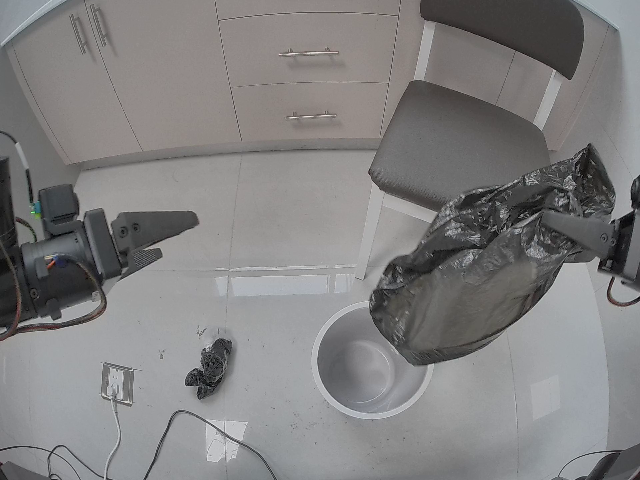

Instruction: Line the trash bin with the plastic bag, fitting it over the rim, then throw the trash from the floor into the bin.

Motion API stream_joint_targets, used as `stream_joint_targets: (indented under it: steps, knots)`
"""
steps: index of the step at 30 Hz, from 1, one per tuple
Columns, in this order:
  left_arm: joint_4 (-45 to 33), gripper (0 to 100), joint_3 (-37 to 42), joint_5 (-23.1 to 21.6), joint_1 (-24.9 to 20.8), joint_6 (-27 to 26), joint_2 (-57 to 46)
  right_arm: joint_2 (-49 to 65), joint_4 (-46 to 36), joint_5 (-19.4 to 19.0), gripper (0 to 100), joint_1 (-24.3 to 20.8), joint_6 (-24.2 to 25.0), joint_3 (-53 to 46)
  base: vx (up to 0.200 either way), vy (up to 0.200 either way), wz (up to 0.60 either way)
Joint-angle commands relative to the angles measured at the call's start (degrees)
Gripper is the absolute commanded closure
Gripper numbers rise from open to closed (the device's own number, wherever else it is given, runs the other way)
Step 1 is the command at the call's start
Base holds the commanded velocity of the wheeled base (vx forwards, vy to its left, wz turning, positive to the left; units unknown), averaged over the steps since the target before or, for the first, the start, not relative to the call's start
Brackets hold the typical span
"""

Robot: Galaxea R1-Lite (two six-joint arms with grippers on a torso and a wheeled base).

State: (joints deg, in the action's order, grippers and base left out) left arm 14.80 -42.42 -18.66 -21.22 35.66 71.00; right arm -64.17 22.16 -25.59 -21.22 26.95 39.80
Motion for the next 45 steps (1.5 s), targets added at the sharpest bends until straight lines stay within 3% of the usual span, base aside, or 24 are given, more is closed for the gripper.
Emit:
stream_joint_targets:
  steps: [1, 10, 16, 20, 21, 24, 35, 45]
  knots:
    - [0.5, 0, -2.1, -2.3, -1.8, -1.3, 10.1, 1.9, -3.1, 3.9, 100, -3.7, 1.0, 7.0, 0.0, 0.0, 0.0]
    - [13.1, 0, 0.1, -2.9, -7.0, -5.6, 25.2, -2.4, -3.3, 5.3, 100, -6.5, 1.9, 11.3, 0.0, 0.0, 0.0]
    - [19.7, 0, -3.2, -2.8, -10.3, -4.7, 34.1, -2.2, -3.4, 5.4, 100, -8.5, 3.1, 11.8, 0.0, 0.0, 0.0]
    - [19.7, 0, -7.8, -2.8, -10.3, -0.1, 37.1, -1.5, -3.5, 5.4, 100, -8.9, 3.4, 11.6, 0.0, 0.0, 0.0]
    - [19.2, 0, -11.8, -2.7, -10.2, 5.2, 38.6, -0.6, -3.5, 5.4, 100, -9.3, 3.8, 11.5, 0.0, 0.0, 0.0]
    - [19.0, 0, -16.2, -2.6, -9.7, 9.7, 40.5, 0.6, -4.1, 5.3, 100, -11.1, 5.0, 11.3, 0.0, 0.0, 0.0]
    - [19.5, 0, -19.3, -2.7, -10.1, 10.7, 45.0, 3.1, -7.0, 5.0, 100, -14.4, 5.5, 11.4, 0.0, 0.0, 0.0]
    - [19.7, 0, -19.0, -2.7, -13.9, 10.6, 45.8, 3.7, -6.6, 5.0, 100, -16.3, 5.4, 11.6, 0.0, 0.0, 0.0]
